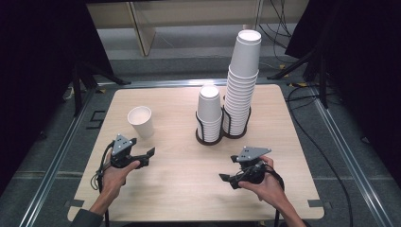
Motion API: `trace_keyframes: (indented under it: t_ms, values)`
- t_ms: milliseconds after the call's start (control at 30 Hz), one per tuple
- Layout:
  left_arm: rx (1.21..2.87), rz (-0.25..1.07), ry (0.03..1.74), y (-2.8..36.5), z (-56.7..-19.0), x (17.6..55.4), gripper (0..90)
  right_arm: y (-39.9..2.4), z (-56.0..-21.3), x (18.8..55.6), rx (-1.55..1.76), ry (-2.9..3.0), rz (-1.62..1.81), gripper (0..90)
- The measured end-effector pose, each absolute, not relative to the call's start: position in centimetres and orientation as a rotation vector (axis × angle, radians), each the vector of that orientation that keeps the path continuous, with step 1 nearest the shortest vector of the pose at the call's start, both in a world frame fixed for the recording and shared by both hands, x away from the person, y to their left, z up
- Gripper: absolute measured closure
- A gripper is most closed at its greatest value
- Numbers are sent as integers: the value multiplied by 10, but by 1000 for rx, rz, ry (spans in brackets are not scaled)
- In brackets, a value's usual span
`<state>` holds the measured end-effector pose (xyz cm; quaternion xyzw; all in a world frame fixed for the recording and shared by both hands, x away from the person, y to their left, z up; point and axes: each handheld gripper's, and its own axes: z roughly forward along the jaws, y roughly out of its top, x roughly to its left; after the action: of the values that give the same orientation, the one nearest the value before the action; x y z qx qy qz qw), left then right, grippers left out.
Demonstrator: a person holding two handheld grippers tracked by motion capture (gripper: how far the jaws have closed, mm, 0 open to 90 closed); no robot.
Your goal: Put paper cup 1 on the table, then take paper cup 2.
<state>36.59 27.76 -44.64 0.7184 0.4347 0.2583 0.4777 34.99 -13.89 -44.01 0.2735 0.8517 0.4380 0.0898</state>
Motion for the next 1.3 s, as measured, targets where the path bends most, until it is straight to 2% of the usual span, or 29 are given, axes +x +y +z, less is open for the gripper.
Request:
trace_keyframes:
  t_ms: [433,633,1300]
  values:
    - [1749,607,987,262,-440,324,143,-149,-438,354,908,2450,1315,201]
    - [1768,594,981,261,-448,311,143,-157,-437,356,965,2396,1344,194]
    - [1836,582,915,251,-469,288,143,-179,-417,369,1106,2225,1413,158]
